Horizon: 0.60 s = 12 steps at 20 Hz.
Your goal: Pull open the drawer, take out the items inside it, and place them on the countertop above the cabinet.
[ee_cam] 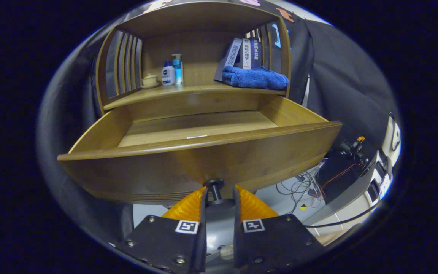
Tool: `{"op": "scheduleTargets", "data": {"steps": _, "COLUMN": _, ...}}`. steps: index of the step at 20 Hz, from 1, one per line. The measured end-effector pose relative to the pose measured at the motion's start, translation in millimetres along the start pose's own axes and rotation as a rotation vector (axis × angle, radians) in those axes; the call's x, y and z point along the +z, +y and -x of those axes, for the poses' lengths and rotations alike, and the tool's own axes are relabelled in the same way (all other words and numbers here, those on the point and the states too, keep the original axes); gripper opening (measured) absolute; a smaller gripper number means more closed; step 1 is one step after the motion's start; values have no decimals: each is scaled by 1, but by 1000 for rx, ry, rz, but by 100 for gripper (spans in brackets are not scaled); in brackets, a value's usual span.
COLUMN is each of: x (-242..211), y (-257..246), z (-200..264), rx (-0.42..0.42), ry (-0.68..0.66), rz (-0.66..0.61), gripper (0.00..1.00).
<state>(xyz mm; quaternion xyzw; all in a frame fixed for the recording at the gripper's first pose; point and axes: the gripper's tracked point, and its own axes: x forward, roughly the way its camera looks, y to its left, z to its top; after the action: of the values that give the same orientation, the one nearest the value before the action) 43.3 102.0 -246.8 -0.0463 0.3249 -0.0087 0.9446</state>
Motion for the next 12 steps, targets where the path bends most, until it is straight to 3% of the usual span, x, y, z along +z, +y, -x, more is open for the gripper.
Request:
{"op": "scheduleTargets", "data": {"steps": 3, "x": 6, "y": 0, "z": 6, "rx": -3, "ry": 12, "rz": 29, "gripper": 45}}
{"op": "scheduleTargets", "data": {"steps": 9, "x": 81, "y": -16, "z": 43, "rx": -73, "ry": -139, "rz": 17, "gripper": 45}}
{"op": "scheduleTargets", "data": {"steps": 12, "x": 116, "y": -15, "z": 44, "rx": -105, "ry": -151, "rz": -18, "gripper": 49}}
